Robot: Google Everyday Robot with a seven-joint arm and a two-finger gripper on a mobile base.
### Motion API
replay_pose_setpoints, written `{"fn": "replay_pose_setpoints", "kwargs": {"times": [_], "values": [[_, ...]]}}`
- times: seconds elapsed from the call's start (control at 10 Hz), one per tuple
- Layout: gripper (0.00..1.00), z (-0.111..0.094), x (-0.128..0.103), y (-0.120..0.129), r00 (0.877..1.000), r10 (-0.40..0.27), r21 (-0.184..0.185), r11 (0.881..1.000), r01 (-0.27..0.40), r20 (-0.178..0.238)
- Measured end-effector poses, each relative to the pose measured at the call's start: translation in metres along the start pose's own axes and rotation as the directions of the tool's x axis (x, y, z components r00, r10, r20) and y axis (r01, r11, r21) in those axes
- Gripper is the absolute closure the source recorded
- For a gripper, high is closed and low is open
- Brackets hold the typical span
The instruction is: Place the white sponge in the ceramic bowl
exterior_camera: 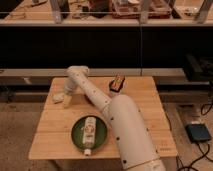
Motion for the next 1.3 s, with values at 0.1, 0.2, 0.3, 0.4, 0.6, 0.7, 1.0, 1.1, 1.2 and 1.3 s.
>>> {"fn": "replay_pose_setpoints", "kwargs": {"times": [0.1,0.2,0.3,0.4,0.6,0.7,1.0,1.1,1.2,1.3], "values": [[0.36,0.002,0.000,0.001,1.000,0.005,0.014,1.000,-0.005,-0.001],[0.47,0.002,0.001,0.002,1.000,0.010,0.026,1.000,-0.009,-0.004],[0.54,0.001,0.001,0.004,1.000,0.011,0.031,0.999,-0.011,-0.005],[0.68,-0.007,-0.001,0.008,1.000,0.008,0.035,0.999,-0.008,-0.001],[0.87,-0.023,-0.005,0.007,1.000,-0.012,0.046,0.999,0.012,0.015],[0.97,-0.042,-0.012,0.001,0.999,-0.027,0.059,0.998,0.026,0.026],[1.00,-0.121,-0.054,-0.024,0.998,-0.002,0.070,0.998,-0.002,0.055],[1.00,-0.149,-0.074,-0.035,0.998,0.026,0.063,0.998,-0.030,0.063],[1.00,-0.176,-0.093,-0.048,0.996,0.051,0.053,0.997,-0.055,0.069],[1.00,-0.197,-0.107,-0.061,0.995,0.066,0.045,0.997,-0.069,0.072]]}}
